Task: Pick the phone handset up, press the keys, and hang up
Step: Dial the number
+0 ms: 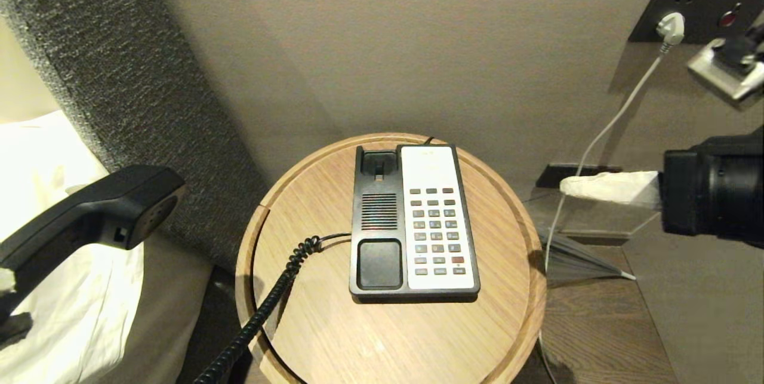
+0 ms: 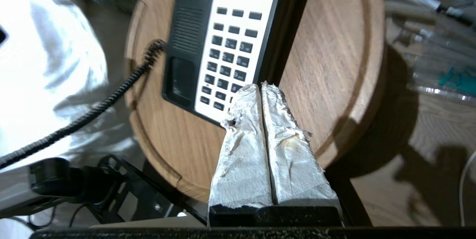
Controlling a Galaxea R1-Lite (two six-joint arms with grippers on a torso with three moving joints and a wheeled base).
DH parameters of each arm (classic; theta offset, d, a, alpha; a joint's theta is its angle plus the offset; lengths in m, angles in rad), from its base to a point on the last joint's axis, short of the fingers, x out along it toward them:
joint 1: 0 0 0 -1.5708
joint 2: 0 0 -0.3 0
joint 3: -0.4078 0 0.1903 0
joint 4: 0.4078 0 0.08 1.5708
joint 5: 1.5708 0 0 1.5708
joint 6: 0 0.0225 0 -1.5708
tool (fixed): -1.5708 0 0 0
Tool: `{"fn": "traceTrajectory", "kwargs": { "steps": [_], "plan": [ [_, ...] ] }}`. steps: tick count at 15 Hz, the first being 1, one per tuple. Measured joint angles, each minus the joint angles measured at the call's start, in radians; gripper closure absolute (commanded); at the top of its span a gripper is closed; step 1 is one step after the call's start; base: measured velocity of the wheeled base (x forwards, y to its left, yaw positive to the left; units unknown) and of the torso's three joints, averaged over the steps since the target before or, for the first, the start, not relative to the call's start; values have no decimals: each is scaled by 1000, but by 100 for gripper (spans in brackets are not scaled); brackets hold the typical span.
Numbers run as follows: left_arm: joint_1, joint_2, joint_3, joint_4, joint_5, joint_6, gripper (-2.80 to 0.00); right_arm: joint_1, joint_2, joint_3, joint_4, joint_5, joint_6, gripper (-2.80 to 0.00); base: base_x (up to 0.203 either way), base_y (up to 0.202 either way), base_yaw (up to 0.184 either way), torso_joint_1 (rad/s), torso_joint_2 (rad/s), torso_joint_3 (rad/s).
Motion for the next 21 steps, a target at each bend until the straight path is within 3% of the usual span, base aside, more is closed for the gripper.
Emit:
{"fn": "traceTrajectory", "kwargs": {
  "steps": [6, 11, 21],
  "plan": [
    [0, -2, 9, 0, -5, 0, 0, 76, 177, -50, -102, -112, -31, 0, 0, 0, 0, 0, 0, 0],
    [0, -2, 12, 0, -6, 2, 0, 119, 263, -78, -114, -123, -29, 0, 0, 0, 0, 0, 0, 0],
    [0, -4, 15, -17, -6, 0, 0, 122, 354, -103, -122, -142, -32, 0, 0, 0, 0, 0, 0, 0]
  ]
}}
